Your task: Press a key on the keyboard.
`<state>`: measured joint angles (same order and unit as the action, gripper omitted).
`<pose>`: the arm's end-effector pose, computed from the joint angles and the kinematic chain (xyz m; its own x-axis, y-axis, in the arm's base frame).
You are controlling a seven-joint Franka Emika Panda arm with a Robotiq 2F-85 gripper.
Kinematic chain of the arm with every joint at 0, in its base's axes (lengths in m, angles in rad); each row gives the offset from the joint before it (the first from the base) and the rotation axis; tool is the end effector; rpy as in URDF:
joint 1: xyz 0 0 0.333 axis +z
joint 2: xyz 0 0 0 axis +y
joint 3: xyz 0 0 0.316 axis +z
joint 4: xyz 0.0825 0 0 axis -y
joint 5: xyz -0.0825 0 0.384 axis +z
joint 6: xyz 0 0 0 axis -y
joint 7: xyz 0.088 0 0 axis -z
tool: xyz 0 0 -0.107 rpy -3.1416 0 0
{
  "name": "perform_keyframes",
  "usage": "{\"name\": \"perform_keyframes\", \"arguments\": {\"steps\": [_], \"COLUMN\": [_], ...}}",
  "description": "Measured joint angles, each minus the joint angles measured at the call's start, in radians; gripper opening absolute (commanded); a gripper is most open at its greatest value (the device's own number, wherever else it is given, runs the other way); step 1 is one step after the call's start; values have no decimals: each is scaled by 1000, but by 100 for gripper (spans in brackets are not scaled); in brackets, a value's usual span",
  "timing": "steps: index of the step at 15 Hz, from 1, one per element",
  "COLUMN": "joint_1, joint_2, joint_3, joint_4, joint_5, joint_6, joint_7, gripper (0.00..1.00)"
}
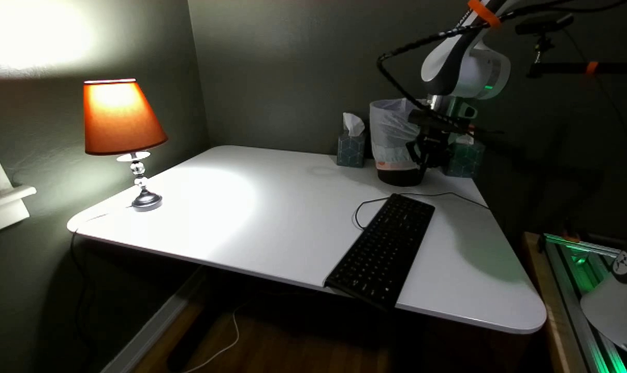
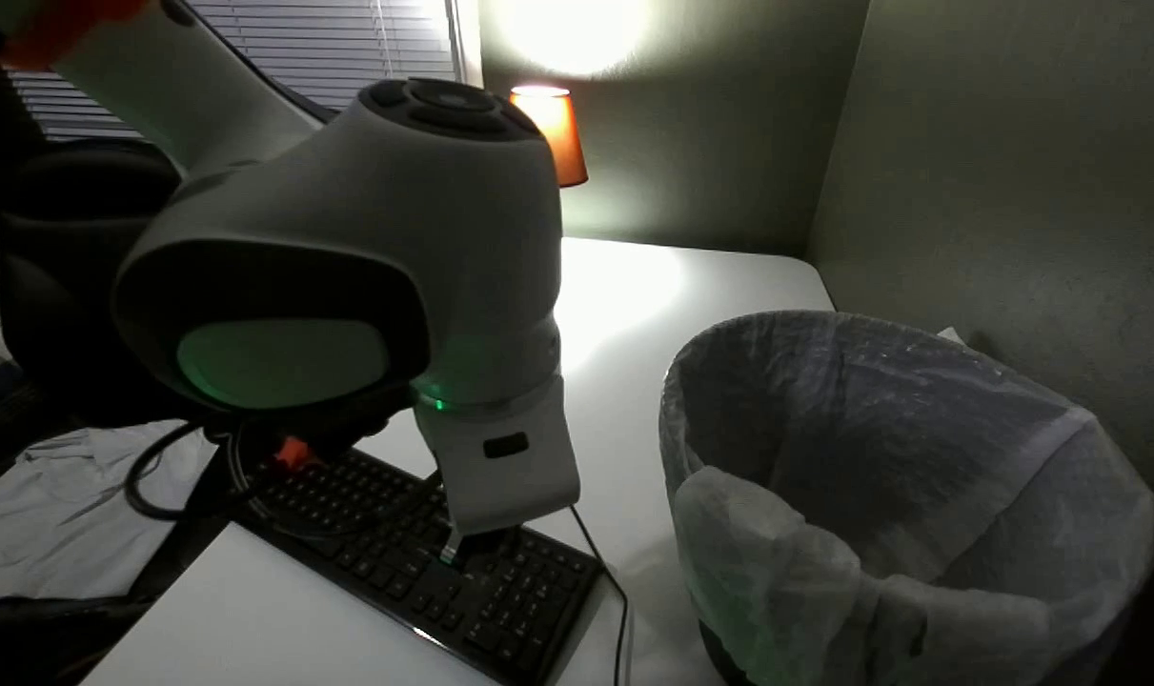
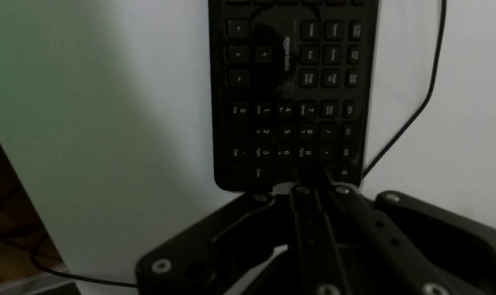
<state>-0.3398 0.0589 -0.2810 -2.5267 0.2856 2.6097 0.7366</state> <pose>0.3730 -0.2755 0.2568 -0.0260 -0.9964 -0.0809 -0.9937 0.0346 -0.1069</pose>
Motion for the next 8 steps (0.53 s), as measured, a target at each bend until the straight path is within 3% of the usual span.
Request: {"name": "perform_keyframes", "arguments": {"steps": [8], "joint_1": [0], "joint_2": [117], "joint_3": [-28], "joint_4": [71], "joint_5": [-20], "joint_6": [-7], "joint_7": [-32], "gripper": [0]}}
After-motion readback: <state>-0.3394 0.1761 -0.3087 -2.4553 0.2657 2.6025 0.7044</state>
